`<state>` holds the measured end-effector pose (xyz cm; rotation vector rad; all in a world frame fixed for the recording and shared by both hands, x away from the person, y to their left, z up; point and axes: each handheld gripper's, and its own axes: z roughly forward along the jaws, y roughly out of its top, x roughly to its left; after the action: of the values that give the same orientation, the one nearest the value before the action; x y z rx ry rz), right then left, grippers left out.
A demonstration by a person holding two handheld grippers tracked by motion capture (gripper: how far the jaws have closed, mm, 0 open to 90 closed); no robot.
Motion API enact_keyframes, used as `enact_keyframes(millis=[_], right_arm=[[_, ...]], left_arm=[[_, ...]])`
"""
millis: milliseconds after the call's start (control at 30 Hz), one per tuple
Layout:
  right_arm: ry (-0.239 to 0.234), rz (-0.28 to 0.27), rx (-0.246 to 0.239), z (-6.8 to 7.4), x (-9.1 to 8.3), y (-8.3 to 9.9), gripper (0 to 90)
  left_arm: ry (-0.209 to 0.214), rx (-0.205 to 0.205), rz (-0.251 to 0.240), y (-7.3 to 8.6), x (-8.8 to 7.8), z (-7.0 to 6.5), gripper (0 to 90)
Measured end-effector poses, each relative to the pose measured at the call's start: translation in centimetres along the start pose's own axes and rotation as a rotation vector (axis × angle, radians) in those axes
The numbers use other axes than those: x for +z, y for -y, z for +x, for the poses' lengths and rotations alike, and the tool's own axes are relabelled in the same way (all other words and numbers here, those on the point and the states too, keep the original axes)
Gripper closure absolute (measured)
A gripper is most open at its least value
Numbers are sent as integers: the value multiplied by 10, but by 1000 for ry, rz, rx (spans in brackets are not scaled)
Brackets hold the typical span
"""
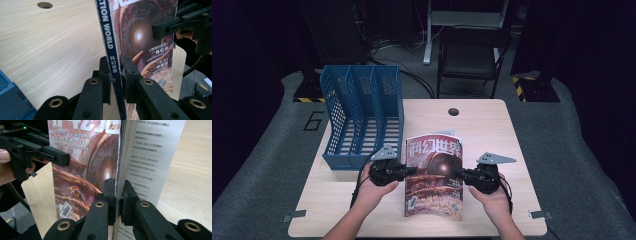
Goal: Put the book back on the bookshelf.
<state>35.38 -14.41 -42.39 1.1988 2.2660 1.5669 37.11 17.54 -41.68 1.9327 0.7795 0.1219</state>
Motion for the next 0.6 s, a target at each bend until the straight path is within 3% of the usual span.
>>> enact_keyframes(millis=[267, 567, 600], right_arm=[[46, -75, -100, 11, -9, -4, 858], [71, -129, -118, 14, -11, -5, 859], [70, -132, -118, 14, -10, -5, 859]], left_arm=[[4, 47, -32, -5, -8, -7, 827], [-30, 88, -47, -6, -9, -13, 835], [-37, 110, -47, -6, -9, -13, 835]])
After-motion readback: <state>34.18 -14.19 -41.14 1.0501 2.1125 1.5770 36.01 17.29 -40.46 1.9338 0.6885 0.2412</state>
